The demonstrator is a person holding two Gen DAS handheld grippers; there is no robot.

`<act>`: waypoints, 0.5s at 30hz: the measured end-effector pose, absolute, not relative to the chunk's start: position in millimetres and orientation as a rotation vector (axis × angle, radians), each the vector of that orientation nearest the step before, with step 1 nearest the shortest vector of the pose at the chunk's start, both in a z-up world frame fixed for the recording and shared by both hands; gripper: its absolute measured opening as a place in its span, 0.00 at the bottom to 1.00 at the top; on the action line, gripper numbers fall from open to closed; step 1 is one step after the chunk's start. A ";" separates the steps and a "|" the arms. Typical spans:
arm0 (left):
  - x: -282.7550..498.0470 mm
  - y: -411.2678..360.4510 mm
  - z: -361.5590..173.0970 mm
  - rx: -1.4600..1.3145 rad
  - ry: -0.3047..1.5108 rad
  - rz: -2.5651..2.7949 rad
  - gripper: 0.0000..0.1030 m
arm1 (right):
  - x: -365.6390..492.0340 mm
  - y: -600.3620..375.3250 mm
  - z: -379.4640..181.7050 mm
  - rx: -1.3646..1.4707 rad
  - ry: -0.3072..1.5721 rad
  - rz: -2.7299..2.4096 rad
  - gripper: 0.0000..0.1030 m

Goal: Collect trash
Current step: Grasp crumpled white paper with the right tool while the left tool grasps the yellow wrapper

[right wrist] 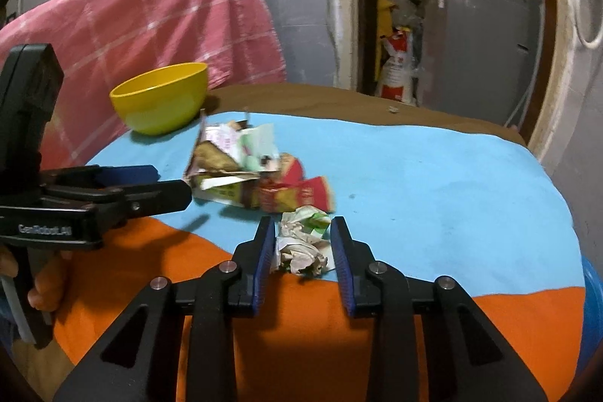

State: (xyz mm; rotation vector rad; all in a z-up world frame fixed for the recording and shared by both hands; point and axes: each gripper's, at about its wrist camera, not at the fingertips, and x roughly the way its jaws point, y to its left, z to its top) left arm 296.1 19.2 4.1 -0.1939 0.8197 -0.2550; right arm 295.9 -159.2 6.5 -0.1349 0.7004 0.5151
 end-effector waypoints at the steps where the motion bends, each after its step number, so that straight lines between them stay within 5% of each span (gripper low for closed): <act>1: 298.3 16.5 5.4 -0.192 0.821 -0.258 0.62 | 296.5 -158.9 6.7 -0.132 0.701 0.513 0.27; 10: 312.4 1.0 7.7 -0.183 0.821 -0.293 0.20 | 296.0 -158.2 5.3 -0.135 0.701 0.517 0.28; 15: 306.2 1.8 13.5 -0.170 0.786 -0.286 0.20 | 295.7 -158.6 5.1 -0.139 0.699 0.516 0.28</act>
